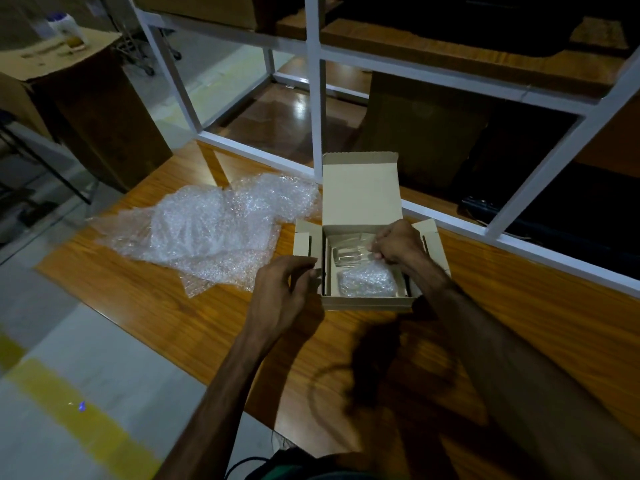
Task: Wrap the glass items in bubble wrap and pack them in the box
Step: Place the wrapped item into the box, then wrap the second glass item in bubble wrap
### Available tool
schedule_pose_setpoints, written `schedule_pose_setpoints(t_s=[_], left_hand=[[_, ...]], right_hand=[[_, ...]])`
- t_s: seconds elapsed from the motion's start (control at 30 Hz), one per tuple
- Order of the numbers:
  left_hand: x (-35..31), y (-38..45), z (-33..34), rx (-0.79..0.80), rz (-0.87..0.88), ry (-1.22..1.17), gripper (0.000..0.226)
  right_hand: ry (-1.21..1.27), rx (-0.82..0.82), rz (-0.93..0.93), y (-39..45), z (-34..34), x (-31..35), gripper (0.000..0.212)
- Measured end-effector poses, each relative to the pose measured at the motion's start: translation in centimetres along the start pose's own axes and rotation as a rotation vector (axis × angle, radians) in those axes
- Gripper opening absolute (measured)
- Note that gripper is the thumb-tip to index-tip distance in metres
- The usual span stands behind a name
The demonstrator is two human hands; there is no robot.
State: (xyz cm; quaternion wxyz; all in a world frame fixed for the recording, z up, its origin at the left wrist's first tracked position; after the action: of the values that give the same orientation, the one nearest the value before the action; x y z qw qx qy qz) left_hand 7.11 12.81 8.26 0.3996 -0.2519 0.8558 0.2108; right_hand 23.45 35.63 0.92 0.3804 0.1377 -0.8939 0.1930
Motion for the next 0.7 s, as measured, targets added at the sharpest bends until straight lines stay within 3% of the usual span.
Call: schedule_pose_setpoints(t_s=[0.23,0.43,0.6,0.7], left_hand=[[0.6,0.3,-0.2,0.000,-0.045,-0.059,0.020],[4.0,1.8,-1.8,-0.005,-0.092,-0.050,0.020],[9.1,4.8,-4.8,-0.019,-0.007,0.344,0.025],[12.8,7.4,-6.4,0.007,-0.039,0.675,0.043]], right_hand=[[0.153,-0.049,-0.065,-1.1,-0.2,-0.1,0.022],[0.087,-0.048,-0.075,-1.2,-0.4,-0.2,0.012],[-0.247,-0.186,-0.214,-1.9,-1.9,2.0,0.009],[-0.218,-0.171,-0.398,-3.7,-1.0,4.9,0.009]])
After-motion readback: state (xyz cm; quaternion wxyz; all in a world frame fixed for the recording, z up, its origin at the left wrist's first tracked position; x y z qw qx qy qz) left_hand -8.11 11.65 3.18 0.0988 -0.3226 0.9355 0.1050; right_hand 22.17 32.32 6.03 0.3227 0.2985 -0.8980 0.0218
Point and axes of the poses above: each hand's wrist, its own y-axis towards the middle knuckle, its own z-axis out of the palm, x = y × z, the point moved 10 cm from there along y, towards the middle knuckle, and after that the axes turned 12 degrees about -z, right-handed, at the moved point
